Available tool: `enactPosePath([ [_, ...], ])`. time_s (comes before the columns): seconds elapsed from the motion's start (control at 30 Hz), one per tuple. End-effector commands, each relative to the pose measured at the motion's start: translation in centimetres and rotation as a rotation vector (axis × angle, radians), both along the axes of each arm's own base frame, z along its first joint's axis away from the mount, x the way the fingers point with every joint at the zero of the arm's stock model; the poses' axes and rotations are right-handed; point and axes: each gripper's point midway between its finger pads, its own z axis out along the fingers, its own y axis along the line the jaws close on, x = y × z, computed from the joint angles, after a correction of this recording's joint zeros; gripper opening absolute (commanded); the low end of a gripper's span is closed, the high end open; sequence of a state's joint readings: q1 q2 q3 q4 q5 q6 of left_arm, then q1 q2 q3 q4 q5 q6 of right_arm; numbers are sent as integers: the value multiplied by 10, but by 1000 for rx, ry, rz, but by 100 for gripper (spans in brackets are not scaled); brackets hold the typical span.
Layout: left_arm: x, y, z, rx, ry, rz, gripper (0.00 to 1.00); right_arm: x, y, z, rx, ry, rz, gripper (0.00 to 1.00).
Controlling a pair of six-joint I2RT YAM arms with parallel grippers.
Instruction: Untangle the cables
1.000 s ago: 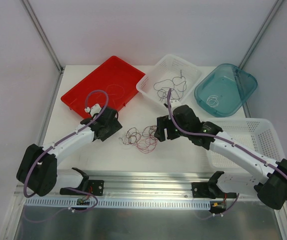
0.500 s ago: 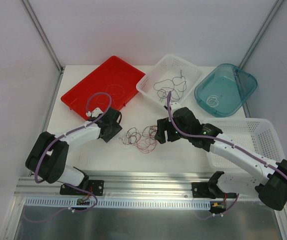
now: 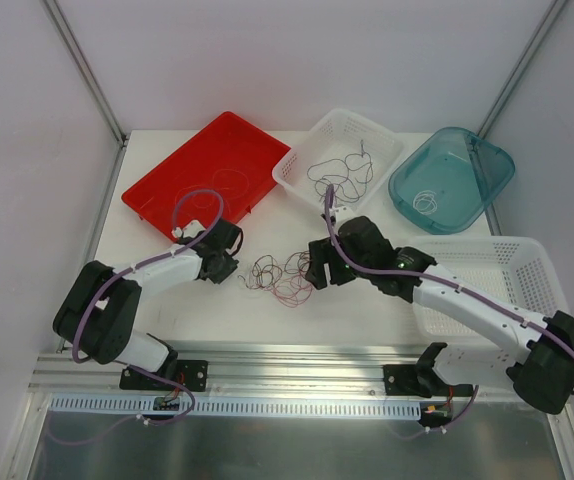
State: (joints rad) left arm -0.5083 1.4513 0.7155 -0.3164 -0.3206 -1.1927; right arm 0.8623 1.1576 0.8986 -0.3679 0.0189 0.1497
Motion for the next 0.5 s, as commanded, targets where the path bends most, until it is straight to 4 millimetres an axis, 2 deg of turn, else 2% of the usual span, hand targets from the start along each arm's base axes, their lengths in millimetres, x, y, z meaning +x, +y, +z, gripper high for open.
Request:
enactPosePath([
  [0.0,-8,9,-6,21,27,-3,17,10,19,19,66,-33,1,76],
  [0.03,-8,8,-3,24,21,-15,11,12,24,16,66,-27,4,76],
  [0.17,-2,6,15,16,-39,-55,0,16,48,16,93,-12,49,76],
  [0.3,1,10,38,33,-112,-108,0,19,73,9,108,10,81,76],
  [0.43,4,12,64,44,-190,-157,0,27,94,-8,111,47,80,75],
  [0.47,5,12,77,39,-227,-169,0,29,98,-19,93,65,76,75],
])
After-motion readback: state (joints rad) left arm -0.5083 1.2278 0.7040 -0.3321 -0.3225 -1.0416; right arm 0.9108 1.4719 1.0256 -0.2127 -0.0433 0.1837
